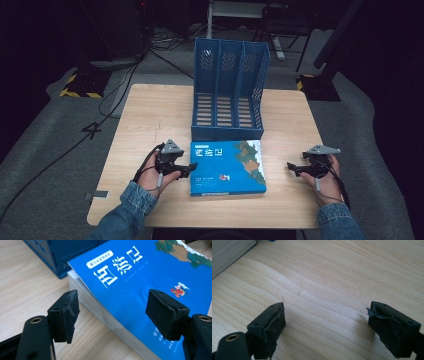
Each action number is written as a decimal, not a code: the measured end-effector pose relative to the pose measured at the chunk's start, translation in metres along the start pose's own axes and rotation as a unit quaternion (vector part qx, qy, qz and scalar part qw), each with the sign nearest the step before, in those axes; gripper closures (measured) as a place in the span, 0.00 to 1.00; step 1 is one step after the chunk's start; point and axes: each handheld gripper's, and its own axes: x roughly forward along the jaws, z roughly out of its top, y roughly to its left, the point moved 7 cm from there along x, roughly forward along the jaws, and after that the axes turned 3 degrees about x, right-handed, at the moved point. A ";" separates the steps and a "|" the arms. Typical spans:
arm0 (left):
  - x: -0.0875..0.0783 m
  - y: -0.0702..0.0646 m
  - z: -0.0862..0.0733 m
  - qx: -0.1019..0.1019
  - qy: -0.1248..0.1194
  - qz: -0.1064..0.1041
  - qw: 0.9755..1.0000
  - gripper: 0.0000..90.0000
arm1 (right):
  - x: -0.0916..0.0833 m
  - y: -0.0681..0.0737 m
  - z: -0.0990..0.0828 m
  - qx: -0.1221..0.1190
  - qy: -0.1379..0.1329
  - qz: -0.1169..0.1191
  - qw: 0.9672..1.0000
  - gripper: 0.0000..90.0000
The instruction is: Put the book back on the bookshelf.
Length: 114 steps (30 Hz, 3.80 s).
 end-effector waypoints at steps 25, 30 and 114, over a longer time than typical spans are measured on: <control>0.028 -0.006 -0.015 -0.046 0.034 -0.041 0.998 0.24 | 0.002 0.000 0.001 0.004 0.004 -0.002 1.000 0.11; 0.027 -0.007 -0.014 -0.033 0.032 -0.033 0.998 0.24 | 0.002 0.000 0.001 0.005 0.004 -0.002 1.000 0.12; 0.018 -0.035 -0.012 0.031 0.005 -0.093 0.995 0.71 | -0.002 0.006 0.001 -0.005 -0.007 0.009 1.000 0.34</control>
